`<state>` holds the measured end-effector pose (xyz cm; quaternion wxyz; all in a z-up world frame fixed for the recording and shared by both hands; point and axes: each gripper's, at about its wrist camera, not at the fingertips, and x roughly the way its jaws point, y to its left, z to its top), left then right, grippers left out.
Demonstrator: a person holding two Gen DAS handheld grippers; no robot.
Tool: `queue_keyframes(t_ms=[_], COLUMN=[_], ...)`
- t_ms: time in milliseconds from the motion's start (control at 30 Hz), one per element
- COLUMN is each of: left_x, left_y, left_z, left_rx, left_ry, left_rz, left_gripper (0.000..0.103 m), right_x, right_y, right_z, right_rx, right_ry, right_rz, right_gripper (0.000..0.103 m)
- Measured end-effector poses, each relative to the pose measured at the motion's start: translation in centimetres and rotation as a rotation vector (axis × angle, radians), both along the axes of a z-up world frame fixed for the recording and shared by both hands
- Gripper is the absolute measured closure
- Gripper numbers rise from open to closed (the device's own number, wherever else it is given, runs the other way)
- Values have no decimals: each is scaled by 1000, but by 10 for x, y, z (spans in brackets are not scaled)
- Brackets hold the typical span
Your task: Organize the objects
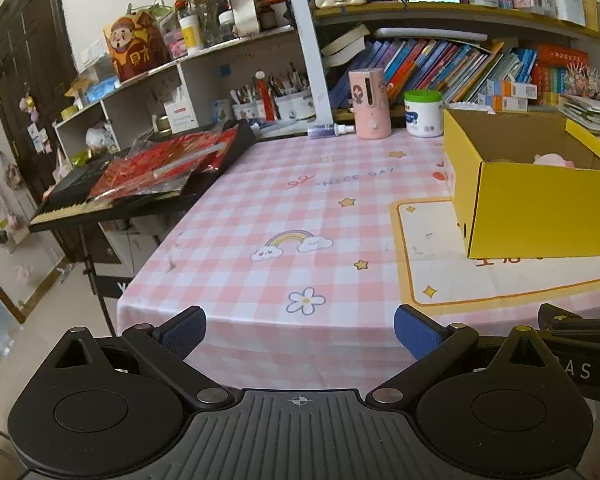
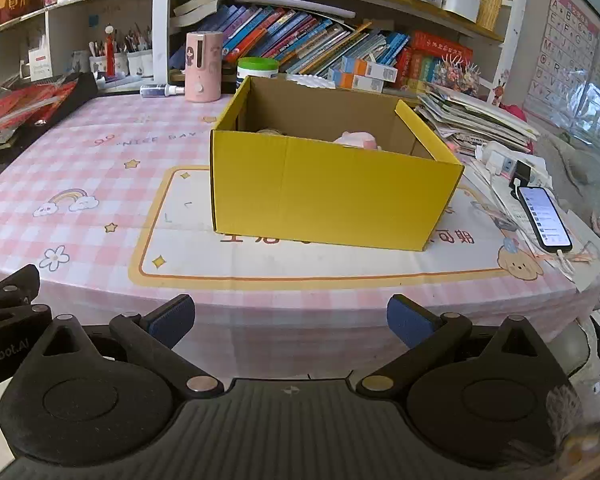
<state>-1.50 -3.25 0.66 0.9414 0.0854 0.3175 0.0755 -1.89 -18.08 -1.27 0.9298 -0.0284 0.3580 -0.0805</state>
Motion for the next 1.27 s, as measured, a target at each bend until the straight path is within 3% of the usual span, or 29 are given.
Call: queue_keyframes(t_ms=[1267], left_x=[1], left_y=[10], left_z=[0], left_rx=[-37], left_ry=[21], left_rz=[27], left_gripper=[2], right_x=[2], right_y=[10], right_z=[0], right_rx=[-1], right_ry=[6], right_rz=[14], right_gripper=[0])
